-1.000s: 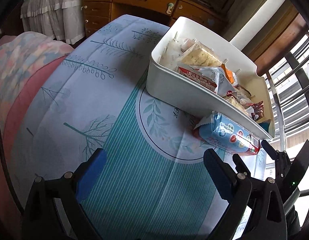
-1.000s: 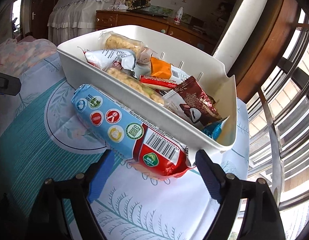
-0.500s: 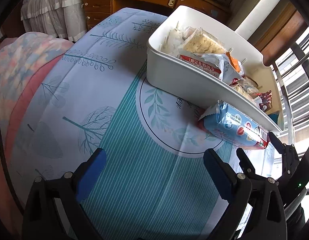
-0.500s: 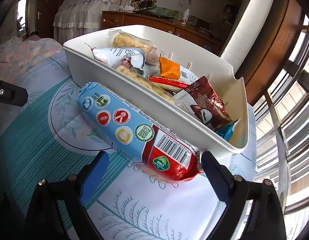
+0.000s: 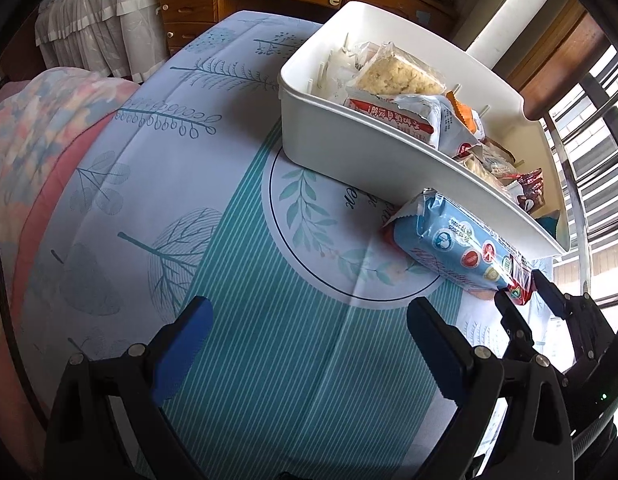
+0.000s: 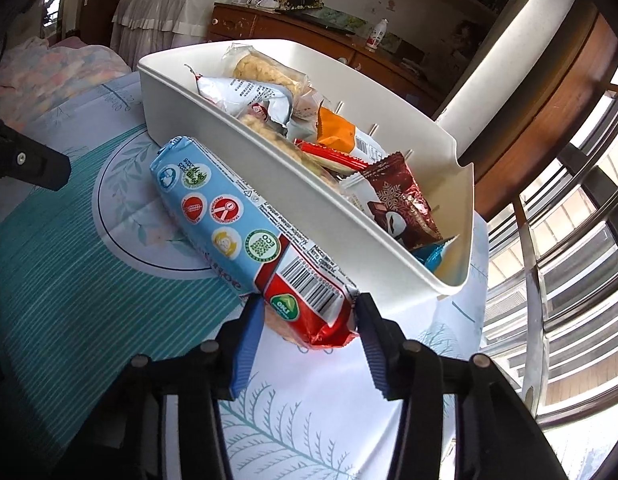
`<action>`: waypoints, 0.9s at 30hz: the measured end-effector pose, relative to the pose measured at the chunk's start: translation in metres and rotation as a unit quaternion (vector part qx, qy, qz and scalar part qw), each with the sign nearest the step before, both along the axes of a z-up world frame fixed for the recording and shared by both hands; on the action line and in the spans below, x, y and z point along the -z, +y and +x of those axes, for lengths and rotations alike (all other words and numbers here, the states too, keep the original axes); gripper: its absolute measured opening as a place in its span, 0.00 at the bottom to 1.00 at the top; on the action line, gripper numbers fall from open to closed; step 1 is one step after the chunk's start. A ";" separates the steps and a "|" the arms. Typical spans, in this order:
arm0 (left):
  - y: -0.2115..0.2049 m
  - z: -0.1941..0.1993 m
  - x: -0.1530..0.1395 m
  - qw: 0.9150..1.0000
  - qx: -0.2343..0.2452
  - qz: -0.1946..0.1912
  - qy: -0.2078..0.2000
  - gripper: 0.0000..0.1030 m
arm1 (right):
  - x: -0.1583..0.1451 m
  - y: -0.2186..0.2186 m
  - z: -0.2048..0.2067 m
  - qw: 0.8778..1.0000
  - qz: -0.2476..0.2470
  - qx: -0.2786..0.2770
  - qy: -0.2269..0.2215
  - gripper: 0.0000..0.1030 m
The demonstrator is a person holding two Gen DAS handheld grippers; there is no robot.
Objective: Organize snacks
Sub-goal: 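Lift the biscuit roll with the right tool and lower it into the tray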
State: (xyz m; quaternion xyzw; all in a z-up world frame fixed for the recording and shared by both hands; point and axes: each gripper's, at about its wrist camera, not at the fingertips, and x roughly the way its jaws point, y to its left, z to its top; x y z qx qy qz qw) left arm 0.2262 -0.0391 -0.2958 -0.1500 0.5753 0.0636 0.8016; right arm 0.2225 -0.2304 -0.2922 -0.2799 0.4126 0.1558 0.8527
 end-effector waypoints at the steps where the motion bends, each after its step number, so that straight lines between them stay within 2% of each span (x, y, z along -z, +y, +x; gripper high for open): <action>1: 0.000 0.000 -0.001 1.000 0.000 0.001 0.000 0.94 | -0.001 0.001 -0.002 1.000 0.001 -0.001 0.006 0.42; 7: 0.007 0.003 -0.009 1.000 -0.009 0.001 -0.003 0.94 | -0.010 0.008 -0.010 0.999 0.013 -0.008 0.040 0.34; 16: 0.034 0.000 -0.048 1.000 -0.012 0.003 -0.029 0.94 | -0.042 0.023 -0.021 0.997 0.021 -0.023 0.076 0.27; 27: 0.075 -0.005 -0.094 0.998 0.015 0.008 -0.054 0.94 | -0.099 0.058 -0.024 0.998 0.029 -0.035 0.051 0.23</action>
